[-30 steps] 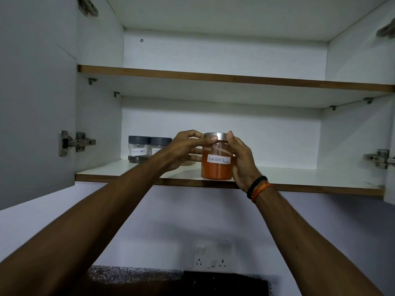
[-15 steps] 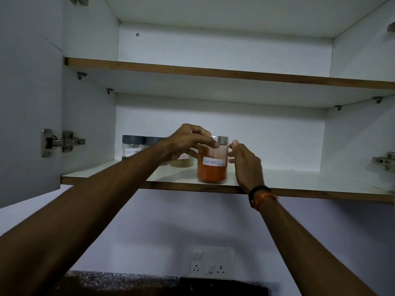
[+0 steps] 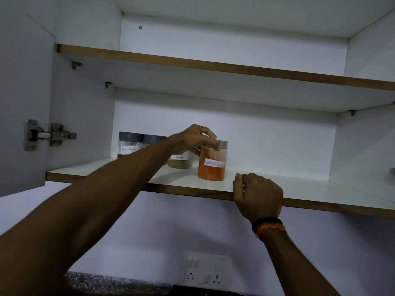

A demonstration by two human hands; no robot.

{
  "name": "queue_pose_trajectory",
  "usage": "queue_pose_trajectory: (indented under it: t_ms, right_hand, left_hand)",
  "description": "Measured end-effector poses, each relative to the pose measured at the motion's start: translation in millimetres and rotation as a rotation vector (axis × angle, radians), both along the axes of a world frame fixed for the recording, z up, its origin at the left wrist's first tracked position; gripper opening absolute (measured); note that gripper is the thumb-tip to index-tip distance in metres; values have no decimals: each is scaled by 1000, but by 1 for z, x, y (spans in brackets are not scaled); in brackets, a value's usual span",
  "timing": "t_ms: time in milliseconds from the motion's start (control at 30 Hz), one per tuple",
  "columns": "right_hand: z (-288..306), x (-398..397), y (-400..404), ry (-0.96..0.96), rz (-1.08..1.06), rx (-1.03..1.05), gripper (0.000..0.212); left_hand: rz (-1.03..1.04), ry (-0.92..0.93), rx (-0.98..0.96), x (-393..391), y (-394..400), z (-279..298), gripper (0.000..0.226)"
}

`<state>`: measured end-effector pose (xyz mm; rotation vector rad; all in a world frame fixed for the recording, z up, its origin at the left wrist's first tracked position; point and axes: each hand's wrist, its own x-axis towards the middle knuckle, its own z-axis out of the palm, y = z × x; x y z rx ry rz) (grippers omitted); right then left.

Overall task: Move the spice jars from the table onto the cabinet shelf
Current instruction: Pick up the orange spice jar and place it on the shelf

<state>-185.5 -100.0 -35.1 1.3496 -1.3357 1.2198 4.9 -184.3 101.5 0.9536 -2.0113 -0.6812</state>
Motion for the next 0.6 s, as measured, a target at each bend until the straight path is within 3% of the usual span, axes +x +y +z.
queue_pose_trajectory:
  t_ms: [267,600]
  right_hand:
    - [-2,-1,-3,14,21,-81,46]
    - [-4,-3,-7,32,50,-114,43]
  left_hand:
    - [31,-408,-377,11,-20,23,33]
    - [181,-579,-444,6,-47,32,37]
